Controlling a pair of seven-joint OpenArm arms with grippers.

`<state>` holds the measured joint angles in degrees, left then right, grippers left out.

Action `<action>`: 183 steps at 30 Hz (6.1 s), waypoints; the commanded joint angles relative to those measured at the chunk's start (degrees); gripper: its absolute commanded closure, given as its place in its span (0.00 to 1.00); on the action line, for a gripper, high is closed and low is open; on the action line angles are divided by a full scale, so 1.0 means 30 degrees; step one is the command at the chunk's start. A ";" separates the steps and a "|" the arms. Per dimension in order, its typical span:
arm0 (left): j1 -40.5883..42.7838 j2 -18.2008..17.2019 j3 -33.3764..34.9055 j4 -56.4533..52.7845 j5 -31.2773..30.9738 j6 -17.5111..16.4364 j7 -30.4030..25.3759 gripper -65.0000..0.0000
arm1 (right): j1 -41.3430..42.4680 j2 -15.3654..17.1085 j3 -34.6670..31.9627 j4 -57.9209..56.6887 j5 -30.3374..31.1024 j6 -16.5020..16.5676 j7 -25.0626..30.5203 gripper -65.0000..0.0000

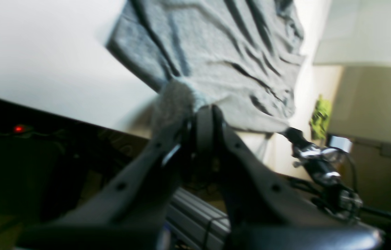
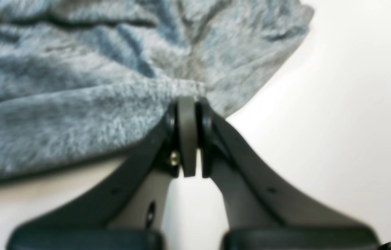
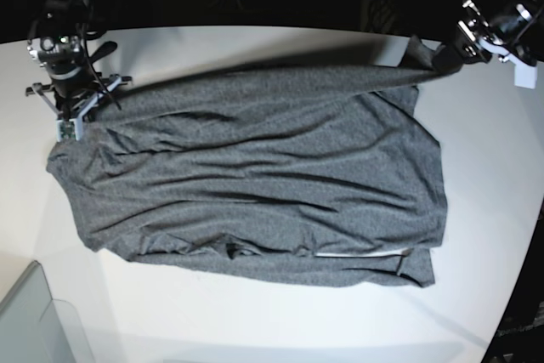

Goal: Layout the t-shirt on the table in an organized manner, then fold the t-shirt properly
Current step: 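Pull the shirt edges apart with both grippers to straighten the body, then move the left gripper along the shirt edge and regrasp it, then hold the shirt with both grippers and pull it taut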

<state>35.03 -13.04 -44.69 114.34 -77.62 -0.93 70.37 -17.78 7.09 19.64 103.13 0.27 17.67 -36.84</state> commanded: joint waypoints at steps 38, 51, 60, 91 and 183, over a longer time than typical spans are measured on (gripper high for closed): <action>-0.3719 -0.0182 0.3833 -0.5954 0.6842 0.0178 0.1174 1.00 | -0.1648 -0.0562 0.1175 -0.1015 0.0011 -0.0044 0.1569 1.00; -0.3661 -0.0182 0.1108 -0.5836 0.6813 0.0207 0.1174 0.74 | -0.1648 -0.0562 0.1205 -0.0956 0.0011 -0.0044 0.1569 1.00; -0.4188 -0.0240 -0.0035 -0.5807 0.5494 0.0207 0.1203 0.74 | -0.1560 -0.0562 0.1175 -0.0956 0.0011 -0.0044 0.1569 1.00; -0.8613 0.2602 0.3628 -0.6012 1.3699 0.0266 0.1115 0.46 | -0.1502 -0.0562 0.0384 -0.0956 0.0011 -0.0044 0.1511 1.00; -0.6591 -0.0006 0.1577 -0.4752 1.3934 0.0207 -0.1844 0.63 | 0.0491 -0.0621 0.0443 -0.0810 0.0011 -0.0044 0.1364 1.00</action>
<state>15.42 -12.16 -39.59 99.11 -36.23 -0.38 65.39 -16.95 4.71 20.71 99.50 0.10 17.76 -34.15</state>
